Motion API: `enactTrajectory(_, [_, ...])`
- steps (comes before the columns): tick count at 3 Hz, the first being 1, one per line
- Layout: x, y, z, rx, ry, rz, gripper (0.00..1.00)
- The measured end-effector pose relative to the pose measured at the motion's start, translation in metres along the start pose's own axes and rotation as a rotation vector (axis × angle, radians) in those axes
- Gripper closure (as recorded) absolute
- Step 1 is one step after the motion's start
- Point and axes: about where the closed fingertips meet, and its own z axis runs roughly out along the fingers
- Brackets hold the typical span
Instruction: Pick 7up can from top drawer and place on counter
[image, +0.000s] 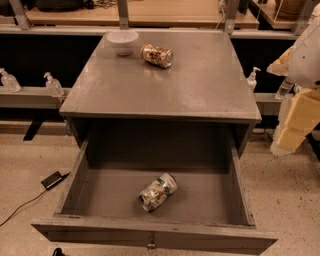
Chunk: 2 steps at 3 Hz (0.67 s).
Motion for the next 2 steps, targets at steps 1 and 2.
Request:
enactTrajectory(1, [-0.001, 0.0, 0.001, -0.001, -0.002, -0.003, 0.0])
enactTrajectory(2, [-0.02, -0.009, 0.046, -0.047, -0.048, -0.075, 0.0])
